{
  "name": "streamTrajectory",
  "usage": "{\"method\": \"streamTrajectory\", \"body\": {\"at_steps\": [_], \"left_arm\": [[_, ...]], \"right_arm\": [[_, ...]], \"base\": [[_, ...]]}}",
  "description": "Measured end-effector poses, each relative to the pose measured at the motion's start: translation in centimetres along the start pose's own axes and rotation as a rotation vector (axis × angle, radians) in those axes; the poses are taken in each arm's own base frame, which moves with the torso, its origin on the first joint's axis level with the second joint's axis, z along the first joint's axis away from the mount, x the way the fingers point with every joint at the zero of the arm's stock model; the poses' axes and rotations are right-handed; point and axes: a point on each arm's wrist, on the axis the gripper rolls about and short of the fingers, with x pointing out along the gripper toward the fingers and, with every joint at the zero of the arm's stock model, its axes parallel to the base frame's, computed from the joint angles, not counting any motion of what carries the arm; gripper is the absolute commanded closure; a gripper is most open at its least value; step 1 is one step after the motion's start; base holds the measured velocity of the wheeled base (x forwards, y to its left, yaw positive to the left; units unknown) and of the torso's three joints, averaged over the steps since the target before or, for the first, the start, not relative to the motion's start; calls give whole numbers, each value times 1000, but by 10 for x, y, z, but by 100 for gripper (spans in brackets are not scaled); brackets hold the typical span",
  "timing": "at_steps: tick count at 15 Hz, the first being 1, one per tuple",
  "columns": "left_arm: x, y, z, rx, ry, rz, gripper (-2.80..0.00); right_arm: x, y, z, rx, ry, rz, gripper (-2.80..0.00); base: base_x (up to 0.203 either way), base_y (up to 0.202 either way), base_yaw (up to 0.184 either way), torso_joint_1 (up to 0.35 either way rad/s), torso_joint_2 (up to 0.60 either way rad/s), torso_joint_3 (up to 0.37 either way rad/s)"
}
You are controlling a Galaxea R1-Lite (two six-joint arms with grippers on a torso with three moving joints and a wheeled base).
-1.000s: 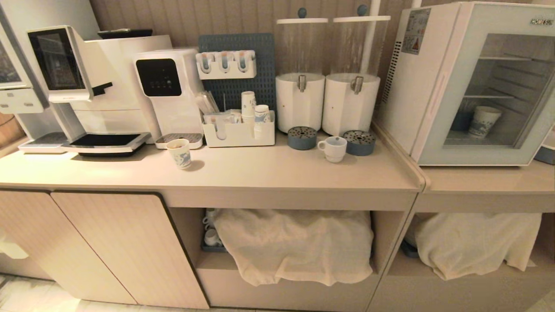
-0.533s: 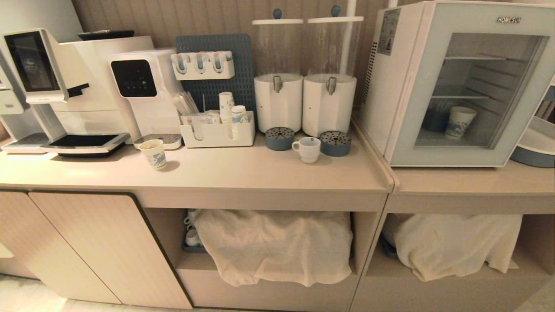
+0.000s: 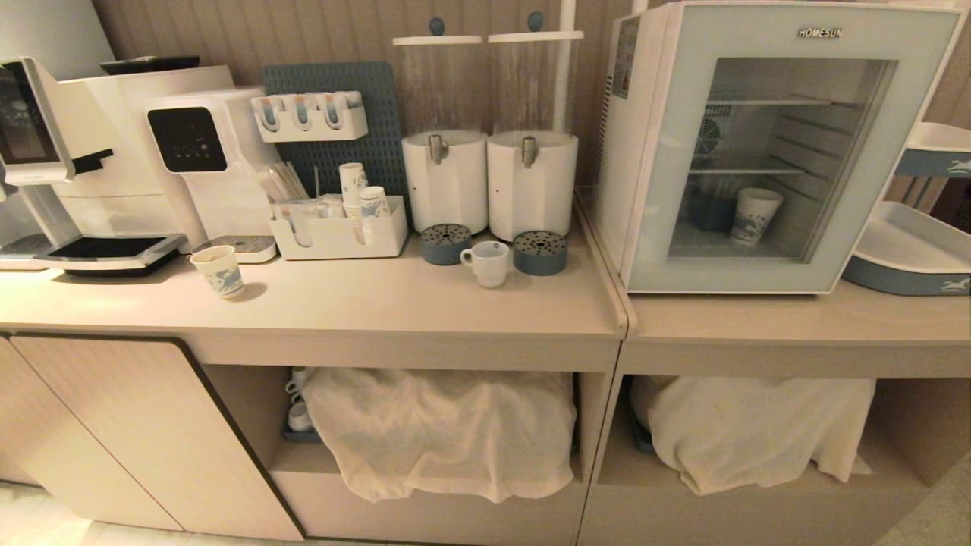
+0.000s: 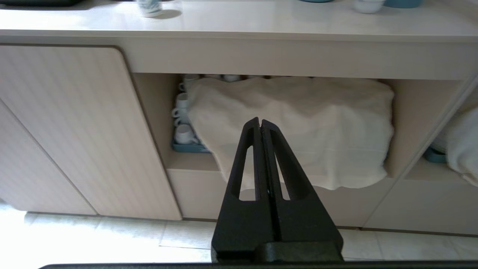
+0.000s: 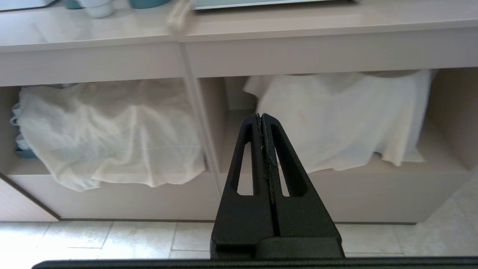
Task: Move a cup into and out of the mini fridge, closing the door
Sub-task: Open the freezer door
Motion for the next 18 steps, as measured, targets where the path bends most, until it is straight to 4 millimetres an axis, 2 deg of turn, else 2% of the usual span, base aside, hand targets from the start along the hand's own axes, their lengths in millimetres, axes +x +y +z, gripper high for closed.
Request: {"method": "streamTrajectory", "body": {"at_steps": [18], "left_arm": [[0,0,0,1,0,0,0]], "right_arm": [[0,0,0,0,-1,1,0]], "base": [[0,-193,0,4,1,1]]}}
